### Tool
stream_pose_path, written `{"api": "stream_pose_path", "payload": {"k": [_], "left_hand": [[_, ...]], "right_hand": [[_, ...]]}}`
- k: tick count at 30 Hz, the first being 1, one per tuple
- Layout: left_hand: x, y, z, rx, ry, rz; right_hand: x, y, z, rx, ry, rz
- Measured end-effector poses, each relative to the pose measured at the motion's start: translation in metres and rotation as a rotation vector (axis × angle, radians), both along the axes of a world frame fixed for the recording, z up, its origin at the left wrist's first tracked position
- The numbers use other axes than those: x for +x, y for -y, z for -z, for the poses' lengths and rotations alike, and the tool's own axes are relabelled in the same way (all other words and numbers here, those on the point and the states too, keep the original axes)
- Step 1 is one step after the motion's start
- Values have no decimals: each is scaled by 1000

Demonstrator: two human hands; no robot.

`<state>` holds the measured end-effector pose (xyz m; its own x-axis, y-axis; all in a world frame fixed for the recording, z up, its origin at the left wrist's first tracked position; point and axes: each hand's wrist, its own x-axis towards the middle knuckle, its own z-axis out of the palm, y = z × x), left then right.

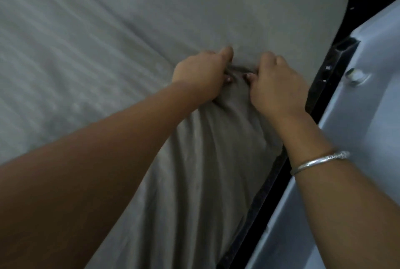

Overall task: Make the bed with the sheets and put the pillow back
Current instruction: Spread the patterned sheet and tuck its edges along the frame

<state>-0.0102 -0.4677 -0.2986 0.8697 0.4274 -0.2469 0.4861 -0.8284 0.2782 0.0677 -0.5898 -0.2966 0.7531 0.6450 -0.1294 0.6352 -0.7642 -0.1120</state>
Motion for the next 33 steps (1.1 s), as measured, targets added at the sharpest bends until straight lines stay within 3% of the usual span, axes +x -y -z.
{"api": "stream_pose_path", "payload": {"k": [3,7,13,17,22,26,33], "left_hand": [[21,2,4,99,73,-27],[58,9,-3,39,164,-47],[102,-10,0,85,145,-22],[121,-10,1,176,99,43],[147,-12,-1,97,270,-1],[170,-24,0,-12,300,-37],[206,-34,0,154,242,-14]], "right_hand": [[17,-3,2,-10,30,-48],[50,2,-2,51,74,20],[84,-7,3,136,44,121],[102,-14,5,53,85,6],[132,-23,-2,96,184,85],[146,-23,-2,188,126,123],[170,-29,-7,171,69,156]]}}
